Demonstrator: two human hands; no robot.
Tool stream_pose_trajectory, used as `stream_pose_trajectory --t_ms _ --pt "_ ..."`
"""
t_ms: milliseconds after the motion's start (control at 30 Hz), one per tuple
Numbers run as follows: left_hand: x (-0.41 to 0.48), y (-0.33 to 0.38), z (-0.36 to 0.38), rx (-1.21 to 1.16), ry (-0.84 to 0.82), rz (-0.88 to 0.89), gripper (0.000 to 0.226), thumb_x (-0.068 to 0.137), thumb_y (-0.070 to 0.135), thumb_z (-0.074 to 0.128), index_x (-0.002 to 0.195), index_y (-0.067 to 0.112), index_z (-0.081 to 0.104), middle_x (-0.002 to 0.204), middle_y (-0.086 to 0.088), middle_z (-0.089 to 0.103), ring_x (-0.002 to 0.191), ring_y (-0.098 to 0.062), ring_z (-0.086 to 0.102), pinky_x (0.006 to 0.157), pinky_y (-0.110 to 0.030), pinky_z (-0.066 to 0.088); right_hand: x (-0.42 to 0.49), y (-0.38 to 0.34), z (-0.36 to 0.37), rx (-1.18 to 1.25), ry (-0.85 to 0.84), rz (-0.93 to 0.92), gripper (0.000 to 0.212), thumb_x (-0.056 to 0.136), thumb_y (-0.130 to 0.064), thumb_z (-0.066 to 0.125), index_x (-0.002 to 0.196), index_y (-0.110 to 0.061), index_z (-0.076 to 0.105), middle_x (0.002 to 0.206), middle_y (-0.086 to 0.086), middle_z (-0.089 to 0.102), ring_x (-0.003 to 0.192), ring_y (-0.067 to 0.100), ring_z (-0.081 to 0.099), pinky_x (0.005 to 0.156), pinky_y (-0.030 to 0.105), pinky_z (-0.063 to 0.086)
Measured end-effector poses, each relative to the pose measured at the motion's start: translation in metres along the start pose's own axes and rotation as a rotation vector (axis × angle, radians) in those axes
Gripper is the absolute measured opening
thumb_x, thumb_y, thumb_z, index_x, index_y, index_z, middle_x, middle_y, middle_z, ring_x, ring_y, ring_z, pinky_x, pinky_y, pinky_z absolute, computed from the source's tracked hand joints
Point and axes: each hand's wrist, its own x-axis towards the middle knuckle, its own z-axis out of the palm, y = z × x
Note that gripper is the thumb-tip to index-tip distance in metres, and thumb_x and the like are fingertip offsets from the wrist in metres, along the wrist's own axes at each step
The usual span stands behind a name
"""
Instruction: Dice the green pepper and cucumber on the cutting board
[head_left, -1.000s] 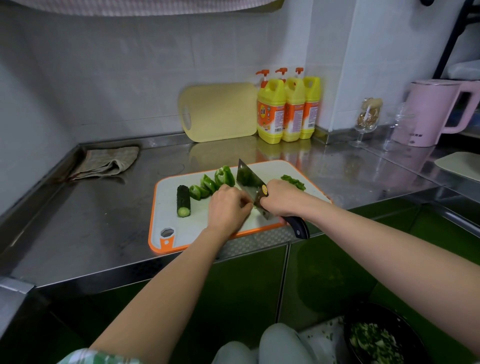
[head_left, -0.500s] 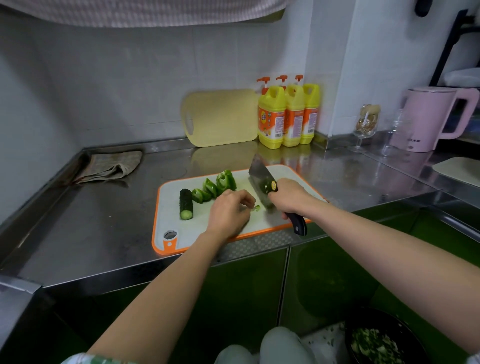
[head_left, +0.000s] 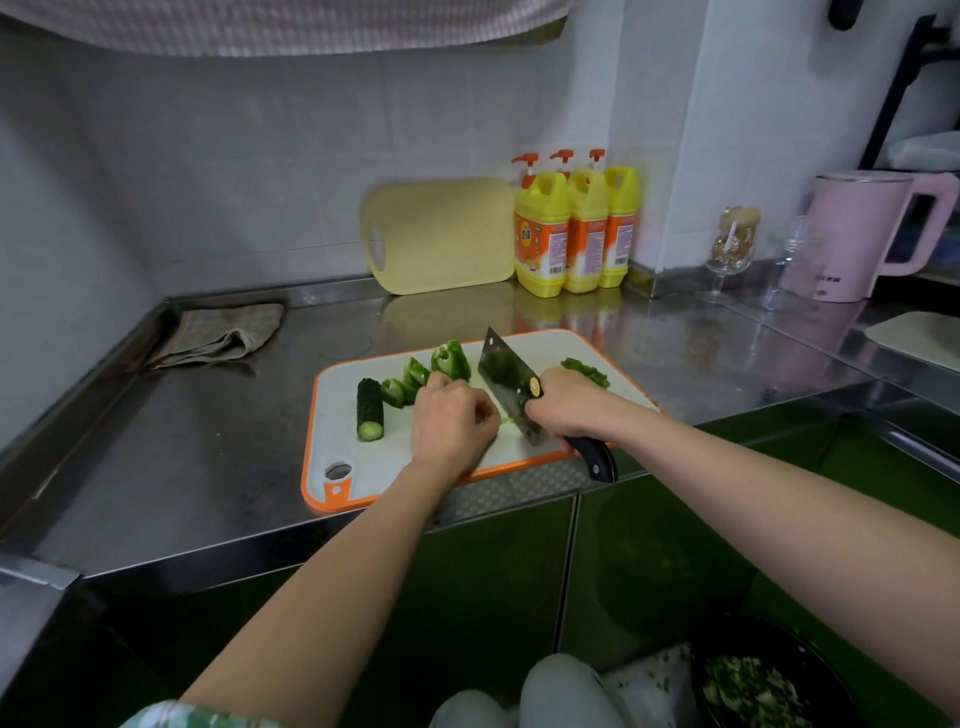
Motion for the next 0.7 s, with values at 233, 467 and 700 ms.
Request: stream_pose_trajectory --t_ms 233,467,700 --pt "0.003 0.003 0.003 -0.022 -0.001 0.062 0.017 0.085 0.029 0.064 0.090 0.024 0.079 0.085 -0.002 0.071 0.092 -0.026 0.047 0.078 -0.038 0.039 0.004 0.010 -0.004 0.174 0.102 -0.005 0.017 0.092 -0.008 0.042 0.075 -0.008 0.045 0.059 0.013 0.053 0.040 0.022 0.054 0.042 0.021 0.042" --pt "0.001 -0.006 -0.005 0.021 0.075 -0.076 0.018 0.082 0.024 0.062 0.096 0.021 0.073 0.099 -0.006 0.068 0.098 -0.028 0.048 0.081 -0.037 0.037 -0.010 0.003 0.002 0.233 -0.028 0.034 0.024 0.091 -0.005 0.043 0.068 -0.004 0.052 0.048 0.011 0.053 0.035 0.018 0.049 0.037 0.018 0.039" --pt "-0.001 -0.008 -0.002 -0.062 -0.024 -0.127 0.034 0.081 0.014 0.064 0.115 0.012 0.065 0.115 -0.011 0.055 0.108 -0.029 0.051 0.090 -0.038 0.044 0.004 0.044 -0.020 0.229 0.107 0.153 0.018 0.090 -0.001 0.042 0.073 -0.002 0.050 0.054 0.012 0.052 0.038 0.021 0.049 0.037 0.020 0.039"
